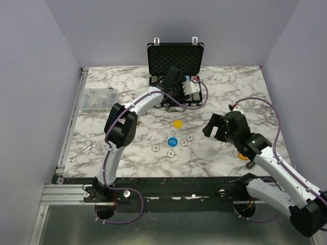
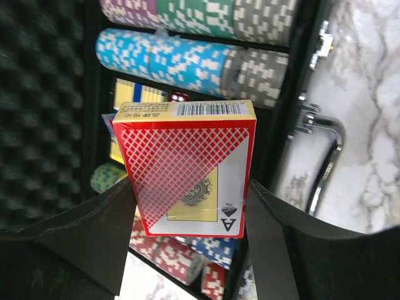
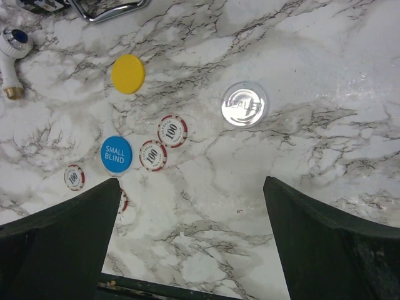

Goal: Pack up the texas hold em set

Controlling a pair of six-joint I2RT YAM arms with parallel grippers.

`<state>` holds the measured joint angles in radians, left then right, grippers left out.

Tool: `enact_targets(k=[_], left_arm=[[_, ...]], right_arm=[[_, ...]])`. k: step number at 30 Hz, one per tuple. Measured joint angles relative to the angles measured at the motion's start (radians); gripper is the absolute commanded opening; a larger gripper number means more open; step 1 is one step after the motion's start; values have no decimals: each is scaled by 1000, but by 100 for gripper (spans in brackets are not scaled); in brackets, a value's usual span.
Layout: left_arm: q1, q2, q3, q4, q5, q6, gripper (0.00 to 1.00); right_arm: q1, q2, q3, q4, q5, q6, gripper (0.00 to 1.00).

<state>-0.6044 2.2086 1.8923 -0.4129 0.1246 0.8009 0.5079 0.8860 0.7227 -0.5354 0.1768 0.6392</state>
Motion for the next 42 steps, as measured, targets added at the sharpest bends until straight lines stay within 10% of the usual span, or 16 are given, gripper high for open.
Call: enact_targets(k=[26, 42], left_arm=[[35, 151, 192, -117, 20, 135, 51], [39, 178, 211, -143, 19, 146, 86]], right_arm=[[0, 39, 0, -13, 29, 16, 100], [0, 72, -8, 5, 28, 16, 100]])
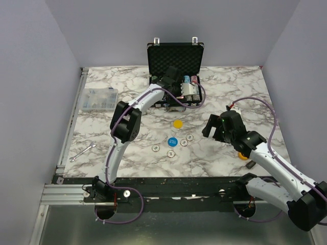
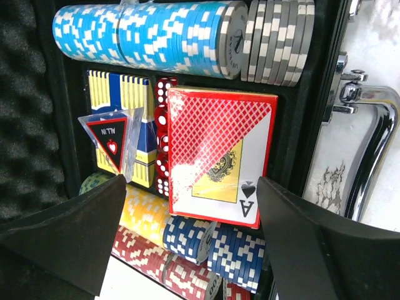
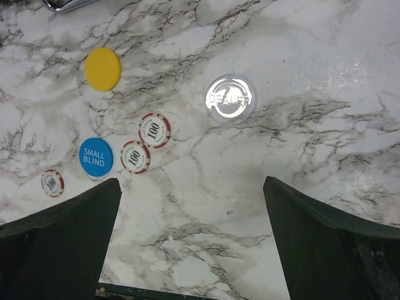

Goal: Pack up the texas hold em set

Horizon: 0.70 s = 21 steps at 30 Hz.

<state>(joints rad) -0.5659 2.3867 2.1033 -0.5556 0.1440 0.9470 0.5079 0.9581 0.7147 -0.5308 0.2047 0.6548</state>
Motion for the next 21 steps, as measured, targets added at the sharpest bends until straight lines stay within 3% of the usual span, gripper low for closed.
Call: enact_targets(k=[7, 12, 17, 21], left_arm=[[13, -48, -35, 7, 31, -28, 87], [24, -143, -55, -8, 95, -135, 87], [35, -352, -158, 60, 163, -408, 86], [35, -540, -255, 137, 135, -761, 85]], right_arm=[[0, 31, 0, 15, 0, -1, 100], [0, 84, 14, 66, 1, -1, 100], [0, 248, 101, 196, 2, -1, 100], [0, 437, 240, 308, 17, -1, 100]])
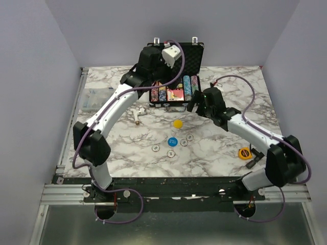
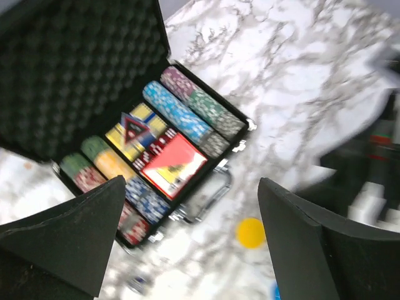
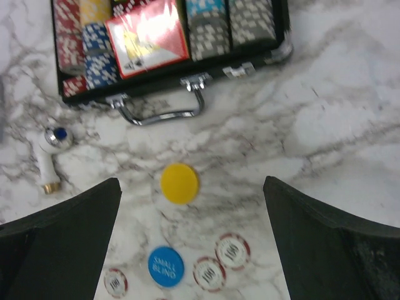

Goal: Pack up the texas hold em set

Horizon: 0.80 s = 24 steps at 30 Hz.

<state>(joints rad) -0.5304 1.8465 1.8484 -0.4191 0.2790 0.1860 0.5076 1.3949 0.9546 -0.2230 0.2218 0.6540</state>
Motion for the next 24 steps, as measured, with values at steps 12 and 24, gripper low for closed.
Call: enact_targets(k=[12, 24], left_arm=[[0, -583, -643, 43, -100, -517, 85], [0, -692, -792, 71, -106, -420, 85]], right_arm=[[-10, 554, 439, 283, -35, -48, 45], [-10, 901, 829, 311, -61, -154, 38]])
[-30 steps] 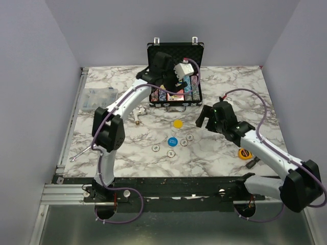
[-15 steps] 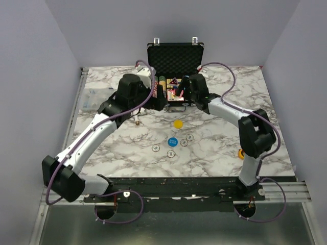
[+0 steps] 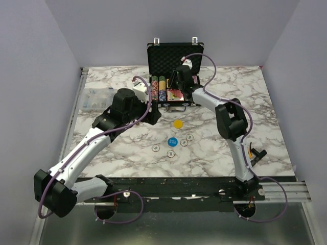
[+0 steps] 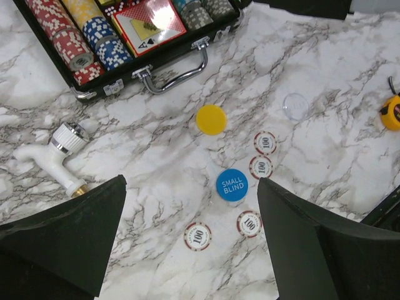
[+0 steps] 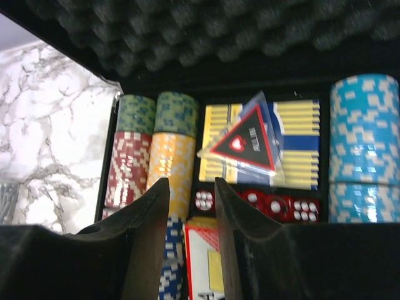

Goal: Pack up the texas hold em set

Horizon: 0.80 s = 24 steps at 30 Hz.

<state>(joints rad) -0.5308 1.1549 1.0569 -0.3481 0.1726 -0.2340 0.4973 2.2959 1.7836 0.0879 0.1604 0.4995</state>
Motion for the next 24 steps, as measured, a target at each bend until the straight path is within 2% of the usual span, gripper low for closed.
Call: enact_targets(k=[4, 9, 19, 24], left_arm=[[-6, -14, -41, 2, -5, 24, 85], [-15, -22, -41, 4, -4, 29, 85], [-19, -26, -41, 5, -3, 28, 84], [-19, -26, -41, 5, 0, 28, 84]], right_arm=[[0, 74, 124, -39, 3, -19, 38], [0, 91, 144, -91, 3, -20, 38], [0, 81, 62, -94, 25, -9, 38], [-4, 25, -48, -62, 3, 10, 39]])
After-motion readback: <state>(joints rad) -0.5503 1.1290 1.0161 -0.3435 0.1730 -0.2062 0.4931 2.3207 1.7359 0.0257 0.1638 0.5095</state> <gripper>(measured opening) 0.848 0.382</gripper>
